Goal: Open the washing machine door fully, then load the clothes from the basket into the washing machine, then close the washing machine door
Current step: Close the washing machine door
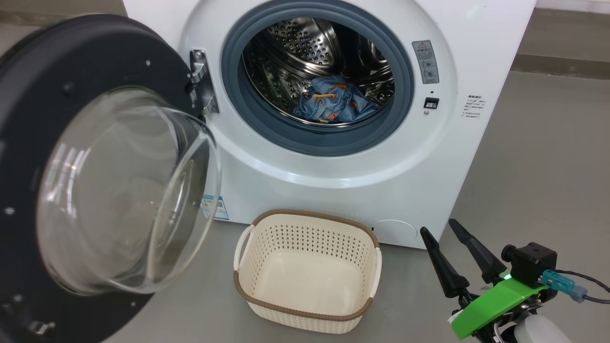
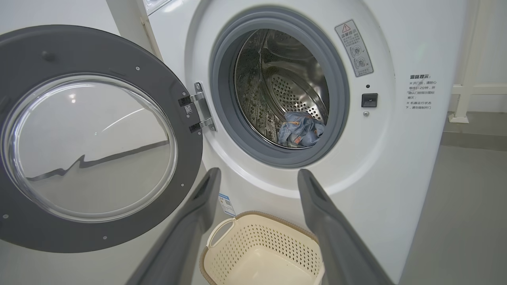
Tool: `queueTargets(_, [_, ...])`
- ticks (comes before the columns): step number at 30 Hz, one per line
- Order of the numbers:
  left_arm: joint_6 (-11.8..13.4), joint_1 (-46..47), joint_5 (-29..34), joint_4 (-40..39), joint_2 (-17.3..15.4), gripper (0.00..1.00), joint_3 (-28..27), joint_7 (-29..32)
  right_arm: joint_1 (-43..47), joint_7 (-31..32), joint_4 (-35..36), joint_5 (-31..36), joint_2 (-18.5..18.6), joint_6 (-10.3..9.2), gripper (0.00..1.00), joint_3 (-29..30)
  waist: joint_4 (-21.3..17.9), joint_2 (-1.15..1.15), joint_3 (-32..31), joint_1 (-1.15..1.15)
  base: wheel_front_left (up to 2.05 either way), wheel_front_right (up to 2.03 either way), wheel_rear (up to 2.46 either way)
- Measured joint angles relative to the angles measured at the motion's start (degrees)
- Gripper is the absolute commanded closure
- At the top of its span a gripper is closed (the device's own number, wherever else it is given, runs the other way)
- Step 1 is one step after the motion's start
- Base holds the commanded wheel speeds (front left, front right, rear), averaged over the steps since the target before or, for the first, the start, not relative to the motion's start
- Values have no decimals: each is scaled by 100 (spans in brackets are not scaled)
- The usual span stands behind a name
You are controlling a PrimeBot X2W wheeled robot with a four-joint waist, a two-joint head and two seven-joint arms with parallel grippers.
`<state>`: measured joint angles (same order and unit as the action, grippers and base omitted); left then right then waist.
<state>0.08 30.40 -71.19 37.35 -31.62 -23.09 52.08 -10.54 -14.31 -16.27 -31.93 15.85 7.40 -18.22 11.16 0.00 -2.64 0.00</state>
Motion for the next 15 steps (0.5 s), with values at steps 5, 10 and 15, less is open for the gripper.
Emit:
queueTargets(5, [415, -343, -216, -871, 474, 100, 91, 419, 13, 0, 3, 1, -63, 0, 0, 71, 45, 0, -18, 0, 0, 0, 0])
queueTargets(10, [938, -640, -450, -1833, 738, 100, 129, 811, 38, 0, 11, 2, -133, 0, 0, 124, 64, 0, -33, 0, 0, 0, 0])
queueTargets(15, [1392, -881, -582, -2802, 969, 100, 298, 1159, 100, 0, 23, 9, -164, 0, 0, 213, 75, 0, -42, 0, 0, 0, 0])
